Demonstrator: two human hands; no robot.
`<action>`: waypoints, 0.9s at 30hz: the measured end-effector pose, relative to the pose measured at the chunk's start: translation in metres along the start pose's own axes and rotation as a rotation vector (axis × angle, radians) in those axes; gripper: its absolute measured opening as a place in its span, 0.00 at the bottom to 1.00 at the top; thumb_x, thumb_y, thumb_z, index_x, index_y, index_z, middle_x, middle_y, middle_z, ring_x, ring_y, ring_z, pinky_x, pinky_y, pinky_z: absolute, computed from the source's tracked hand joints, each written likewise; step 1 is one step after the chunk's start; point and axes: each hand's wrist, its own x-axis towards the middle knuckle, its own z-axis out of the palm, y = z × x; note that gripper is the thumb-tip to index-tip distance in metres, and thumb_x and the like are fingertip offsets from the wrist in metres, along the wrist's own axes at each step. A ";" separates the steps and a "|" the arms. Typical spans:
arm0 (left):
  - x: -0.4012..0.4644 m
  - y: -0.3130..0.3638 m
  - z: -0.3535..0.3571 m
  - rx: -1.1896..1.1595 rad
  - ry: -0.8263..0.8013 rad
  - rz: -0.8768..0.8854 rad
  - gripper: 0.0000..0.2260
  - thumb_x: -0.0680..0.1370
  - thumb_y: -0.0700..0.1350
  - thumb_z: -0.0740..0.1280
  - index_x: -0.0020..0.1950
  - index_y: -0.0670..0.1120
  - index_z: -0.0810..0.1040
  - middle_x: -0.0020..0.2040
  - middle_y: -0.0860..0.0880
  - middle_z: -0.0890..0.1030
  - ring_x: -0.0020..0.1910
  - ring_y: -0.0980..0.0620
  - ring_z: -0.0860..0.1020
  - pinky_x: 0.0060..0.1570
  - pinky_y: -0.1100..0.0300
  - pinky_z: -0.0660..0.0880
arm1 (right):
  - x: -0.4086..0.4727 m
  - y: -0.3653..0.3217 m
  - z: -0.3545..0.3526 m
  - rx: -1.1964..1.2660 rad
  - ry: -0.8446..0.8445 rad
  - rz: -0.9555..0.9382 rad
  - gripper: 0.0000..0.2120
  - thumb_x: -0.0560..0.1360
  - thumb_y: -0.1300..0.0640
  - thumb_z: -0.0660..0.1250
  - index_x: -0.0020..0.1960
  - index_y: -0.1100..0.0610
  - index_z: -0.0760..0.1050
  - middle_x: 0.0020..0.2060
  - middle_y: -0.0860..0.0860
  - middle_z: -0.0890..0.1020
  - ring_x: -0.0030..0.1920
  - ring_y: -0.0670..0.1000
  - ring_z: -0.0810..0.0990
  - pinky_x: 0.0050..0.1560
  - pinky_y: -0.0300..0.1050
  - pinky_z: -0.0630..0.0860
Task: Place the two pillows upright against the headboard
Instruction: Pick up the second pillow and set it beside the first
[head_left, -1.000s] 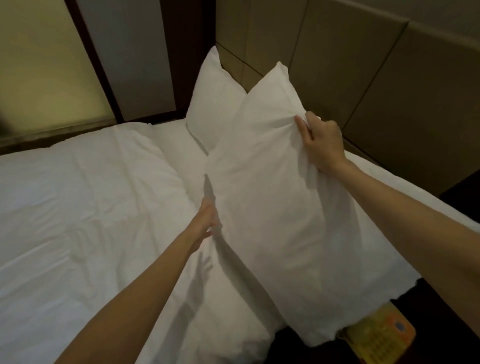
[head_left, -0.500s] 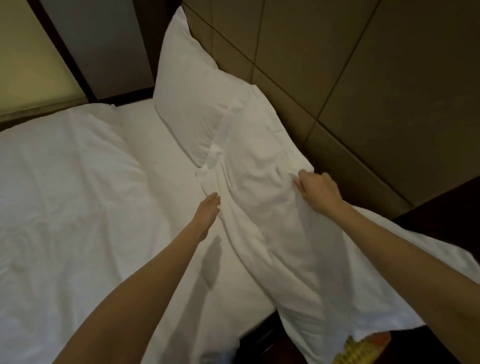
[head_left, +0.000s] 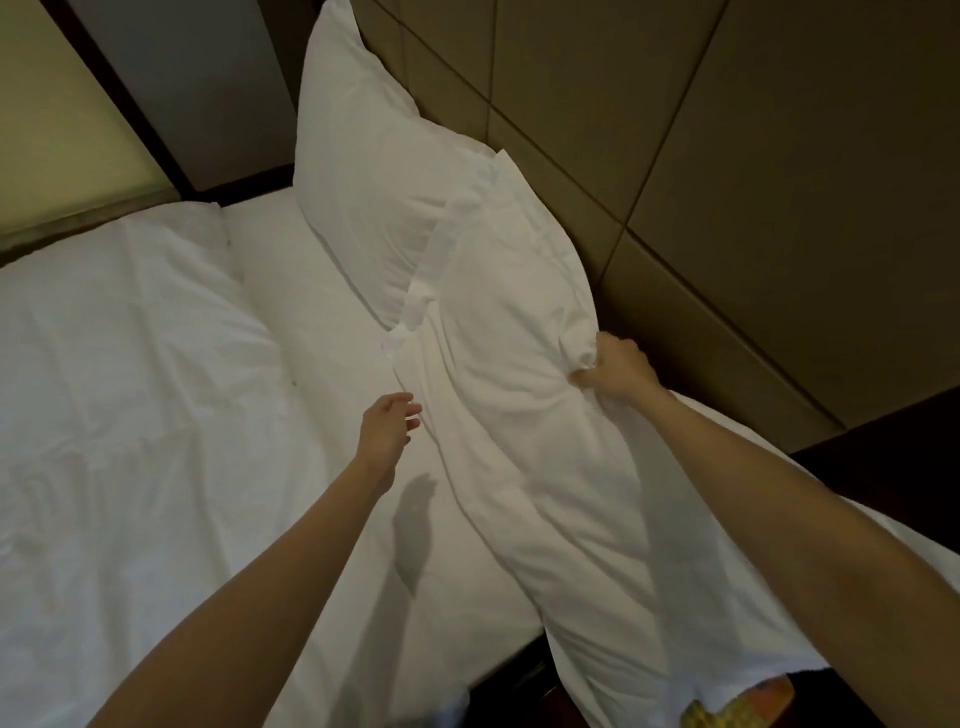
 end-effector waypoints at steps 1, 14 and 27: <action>-0.001 0.001 0.002 -0.008 0.004 0.008 0.12 0.80 0.42 0.55 0.59 0.44 0.75 0.52 0.48 0.80 0.49 0.50 0.77 0.47 0.59 0.71 | -0.002 -0.002 -0.005 0.057 0.044 -0.039 0.20 0.71 0.51 0.70 0.59 0.57 0.72 0.57 0.60 0.76 0.55 0.64 0.76 0.48 0.51 0.73; -0.005 0.013 0.014 0.013 0.019 0.103 0.13 0.78 0.40 0.54 0.53 0.45 0.77 0.46 0.50 0.80 0.44 0.53 0.77 0.44 0.61 0.73 | -0.013 0.005 -0.020 -0.455 0.532 -0.209 0.09 0.78 0.64 0.55 0.57 0.63 0.67 0.51 0.62 0.76 0.49 0.64 0.75 0.42 0.56 0.70; -0.005 -0.013 -0.002 0.065 0.025 0.057 0.12 0.78 0.40 0.55 0.52 0.45 0.78 0.44 0.50 0.80 0.43 0.52 0.78 0.42 0.62 0.73 | -0.018 0.054 0.011 -0.630 0.255 -0.432 0.29 0.76 0.45 0.60 0.75 0.48 0.57 0.78 0.53 0.54 0.76 0.62 0.50 0.73 0.59 0.51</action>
